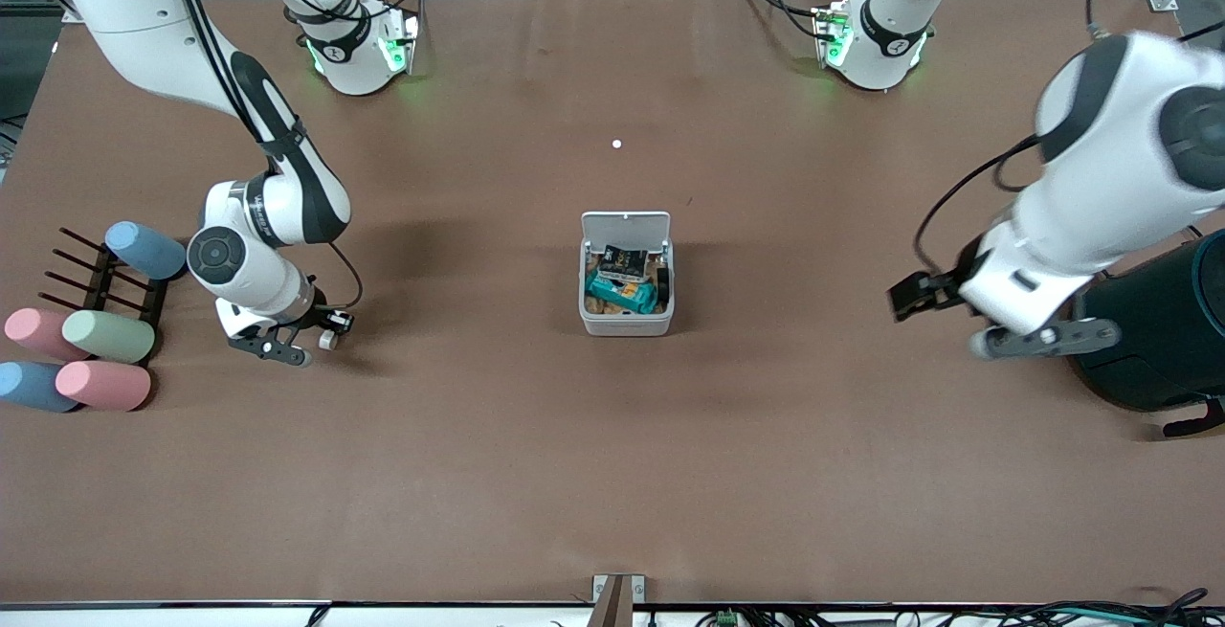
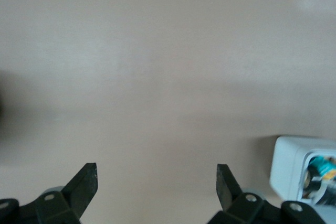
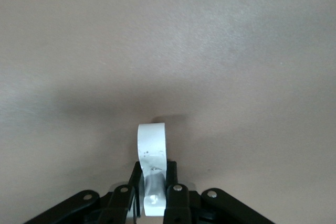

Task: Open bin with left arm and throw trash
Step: 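Grasp the white scrap with the right gripper while the left gripper retracts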

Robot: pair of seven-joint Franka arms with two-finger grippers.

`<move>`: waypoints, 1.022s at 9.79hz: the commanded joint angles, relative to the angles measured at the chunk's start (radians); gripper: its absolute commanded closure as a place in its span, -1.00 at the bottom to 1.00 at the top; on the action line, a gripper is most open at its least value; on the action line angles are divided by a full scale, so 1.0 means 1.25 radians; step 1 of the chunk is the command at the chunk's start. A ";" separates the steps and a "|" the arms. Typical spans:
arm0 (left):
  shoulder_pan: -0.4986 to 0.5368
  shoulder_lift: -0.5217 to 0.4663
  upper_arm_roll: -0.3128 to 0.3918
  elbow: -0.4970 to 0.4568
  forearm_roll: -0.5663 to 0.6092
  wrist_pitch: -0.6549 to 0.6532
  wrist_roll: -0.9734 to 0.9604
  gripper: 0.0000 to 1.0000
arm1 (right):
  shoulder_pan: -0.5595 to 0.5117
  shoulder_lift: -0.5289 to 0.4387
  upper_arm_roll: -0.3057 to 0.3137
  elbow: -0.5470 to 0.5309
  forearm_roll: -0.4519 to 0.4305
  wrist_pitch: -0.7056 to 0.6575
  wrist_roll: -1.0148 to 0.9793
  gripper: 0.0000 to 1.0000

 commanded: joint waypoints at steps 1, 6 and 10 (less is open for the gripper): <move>-0.149 -0.160 0.263 -0.019 -0.121 -0.078 0.132 -1.00 | 0.024 -0.026 0.038 0.031 -0.005 -0.044 0.116 1.00; -0.356 -0.349 0.556 -0.207 -0.147 -0.089 0.208 -1.00 | 0.147 -0.019 0.176 0.331 0.067 -0.352 0.488 1.00; -0.400 -0.331 0.606 -0.151 -0.143 -0.085 0.240 -1.00 | 0.286 0.090 0.176 0.507 0.080 -0.344 0.735 1.00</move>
